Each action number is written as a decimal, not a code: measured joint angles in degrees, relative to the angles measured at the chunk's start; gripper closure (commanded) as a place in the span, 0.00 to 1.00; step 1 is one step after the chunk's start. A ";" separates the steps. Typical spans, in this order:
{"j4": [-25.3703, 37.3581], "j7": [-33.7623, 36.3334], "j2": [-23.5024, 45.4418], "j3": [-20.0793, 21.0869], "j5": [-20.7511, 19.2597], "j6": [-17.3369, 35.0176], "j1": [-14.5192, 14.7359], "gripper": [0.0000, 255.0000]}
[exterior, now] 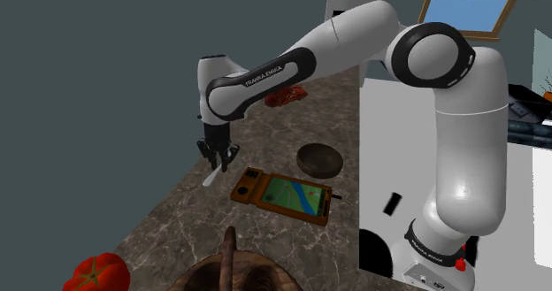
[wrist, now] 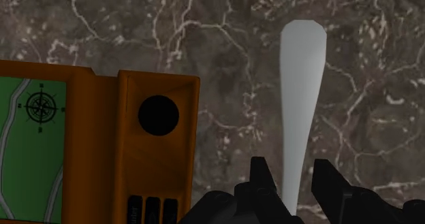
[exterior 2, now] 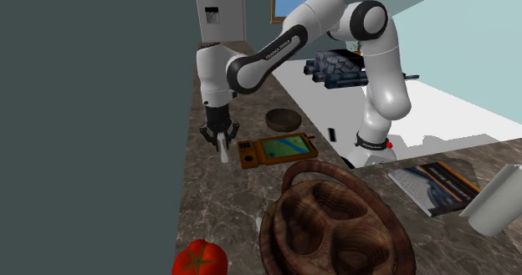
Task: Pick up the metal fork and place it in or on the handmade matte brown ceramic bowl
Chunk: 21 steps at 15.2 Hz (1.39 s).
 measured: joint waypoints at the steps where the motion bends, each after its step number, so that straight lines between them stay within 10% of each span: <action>1: 0.48 0.01 -0.20 0.05 0.08 -0.66 -0.02 1.00; 12: 5.46 0.08 -2.67 0.56 1.03 -7.91 -0.28 1.00; 21: -14.68 -10.94 -18.83 -0.73 8.65 -3.83 -8.02 1.00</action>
